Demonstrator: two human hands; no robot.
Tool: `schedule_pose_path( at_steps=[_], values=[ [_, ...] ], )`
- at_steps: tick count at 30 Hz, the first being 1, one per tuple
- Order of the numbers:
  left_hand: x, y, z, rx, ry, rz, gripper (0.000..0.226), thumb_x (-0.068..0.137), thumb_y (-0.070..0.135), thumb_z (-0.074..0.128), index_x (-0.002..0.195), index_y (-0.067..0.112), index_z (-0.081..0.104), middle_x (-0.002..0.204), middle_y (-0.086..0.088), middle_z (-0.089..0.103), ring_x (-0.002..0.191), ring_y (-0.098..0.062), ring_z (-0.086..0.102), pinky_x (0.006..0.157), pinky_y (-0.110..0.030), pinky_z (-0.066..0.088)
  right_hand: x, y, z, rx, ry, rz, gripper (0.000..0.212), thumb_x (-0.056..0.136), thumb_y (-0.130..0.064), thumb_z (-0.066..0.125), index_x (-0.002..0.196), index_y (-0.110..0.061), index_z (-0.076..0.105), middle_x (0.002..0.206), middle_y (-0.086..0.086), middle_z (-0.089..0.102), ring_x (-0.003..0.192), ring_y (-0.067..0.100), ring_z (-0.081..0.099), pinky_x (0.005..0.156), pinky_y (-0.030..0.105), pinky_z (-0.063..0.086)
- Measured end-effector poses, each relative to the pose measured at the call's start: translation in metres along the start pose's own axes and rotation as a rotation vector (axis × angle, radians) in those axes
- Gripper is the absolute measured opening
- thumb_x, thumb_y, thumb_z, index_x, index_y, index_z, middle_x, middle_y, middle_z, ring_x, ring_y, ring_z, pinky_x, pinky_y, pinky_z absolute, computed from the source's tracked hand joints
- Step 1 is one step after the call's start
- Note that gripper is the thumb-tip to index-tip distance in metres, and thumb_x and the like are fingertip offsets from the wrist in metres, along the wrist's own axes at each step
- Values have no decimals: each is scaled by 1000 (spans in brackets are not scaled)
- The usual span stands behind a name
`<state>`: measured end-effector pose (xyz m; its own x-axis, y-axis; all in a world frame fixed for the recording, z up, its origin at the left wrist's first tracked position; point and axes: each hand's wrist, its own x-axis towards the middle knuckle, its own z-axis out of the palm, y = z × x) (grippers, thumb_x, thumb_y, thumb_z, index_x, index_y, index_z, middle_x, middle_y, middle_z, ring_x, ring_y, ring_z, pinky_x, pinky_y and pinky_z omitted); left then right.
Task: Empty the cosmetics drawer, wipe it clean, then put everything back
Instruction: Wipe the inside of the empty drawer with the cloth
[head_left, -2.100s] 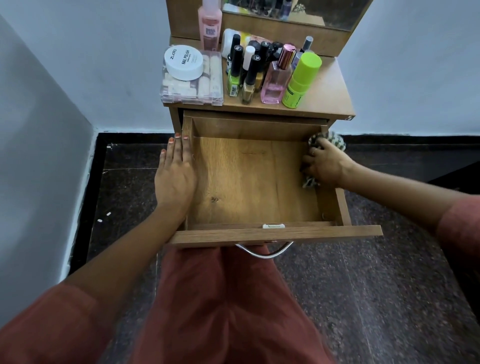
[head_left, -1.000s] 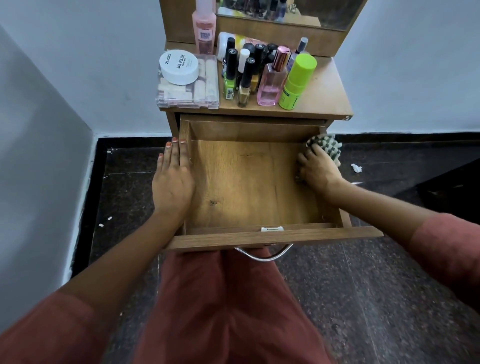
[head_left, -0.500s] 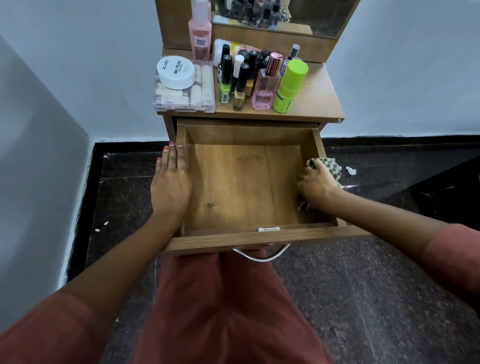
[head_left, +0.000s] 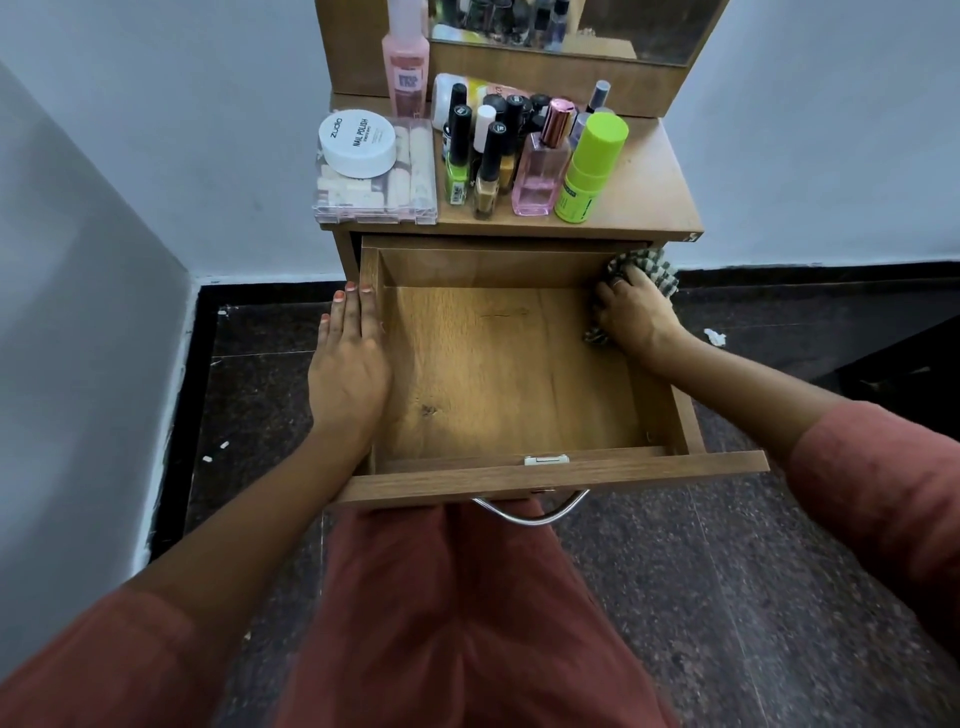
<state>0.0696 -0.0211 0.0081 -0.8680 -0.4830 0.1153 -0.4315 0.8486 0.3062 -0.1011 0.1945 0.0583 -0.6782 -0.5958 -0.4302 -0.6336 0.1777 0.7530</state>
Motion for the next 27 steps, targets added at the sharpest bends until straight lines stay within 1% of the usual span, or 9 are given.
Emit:
schedule_pose_path(
  at_steps=[5, 10, 13, 15, 17, 20, 24, 25, 27],
  values=[
    [0, 0, 1, 6, 3, 1, 44, 100, 9, 24, 142, -3, 17, 150, -21, 21, 143, -29, 15, 117, -38, 11, -35, -17, -8, -26, -81, -114, 39, 94, -22, 43, 133, -16, 43, 139, 9, 40, 127, 22, 42, 109, 32, 27],
    [0, 0, 2, 12, -6, -1, 45, 100, 11, 22, 143, -1, 15, 151, -20, 20, 143, -28, 14, 117, -37, 10, -59, -33, -2, 93, -72, -162, 33, 95, -23, 40, 126, -15, 48, 126, 7, 51, 117, 22, 50, 100, 31, 33],
    [0, -1, 3, 2, 6, 3, 45, 100, 10, 24, 142, -2, 17, 150, -21, 21, 142, -29, 16, 117, -38, 11, -61, -32, -6, 332, -46, -96, 28, 94, -17, 43, 120, -12, 51, 124, 8, 53, 116, 24, 52, 98, 33, 35],
    [1, -2, 3, 0, 8, 10, 45, 99, 8, 26, 142, -3, 18, 149, -23, 22, 142, -30, 17, 116, -39, 13, -57, -27, -16, 675, -7, 0, 28, 91, -20, 49, 116, -8, 54, 123, 10, 54, 114, 28, 54, 96, 36, 39],
    [2, -2, 5, -26, -1, 6, 45, 99, 7, 27, 142, -3, 18, 149, -23, 22, 142, -30, 17, 116, -39, 13, -51, -25, -26, 1116, 107, 137, 35, 85, -25, 61, 113, -5, 57, 117, 13, 54, 107, 30, 56, 90, 41, 45],
    [2, -3, 4, -37, -2, 8, 46, 99, 7, 27, 142, -2, 17, 150, -23, 21, 142, -30, 16, 116, -39, 13, -30, -30, -32, 1557, 384, 461, 37, 82, -12, 63, 117, -4, 54, 117, 15, 54, 106, 30, 55, 92, 43, 48],
    [1, -2, 4, -25, -5, 21, 46, 99, 8, 26, 143, -2, 17, 150, -22, 20, 142, -30, 16, 117, -39, 12, -1, -38, -40, 2082, 644, 1014, 46, 83, 3, 57, 125, -4, 38, 125, 12, 48, 112, 17, 50, 99, 22, 38],
    [0, -1, 3, -35, -4, 19, 46, 99, 8, 27, 143, -3, 17, 150, -22, 20, 142, -30, 16, 117, -39, 12, 6, -38, -41, 2174, 674, 1164, 47, 84, 4, 54, 127, -5, 36, 128, 11, 48, 117, 18, 49, 102, 24, 37],
    [1, -1, 1, -49, 17, 27, 45, 99, 7, 27, 142, -3, 19, 150, -22, 21, 142, -31, 17, 116, -40, 13, 19, -37, -46, 2246, 648, 1481, 49, 85, 4, 50, 127, -16, 37, 131, 7, 50, 123, 22, 47, 103, 41, 40]
  ],
)
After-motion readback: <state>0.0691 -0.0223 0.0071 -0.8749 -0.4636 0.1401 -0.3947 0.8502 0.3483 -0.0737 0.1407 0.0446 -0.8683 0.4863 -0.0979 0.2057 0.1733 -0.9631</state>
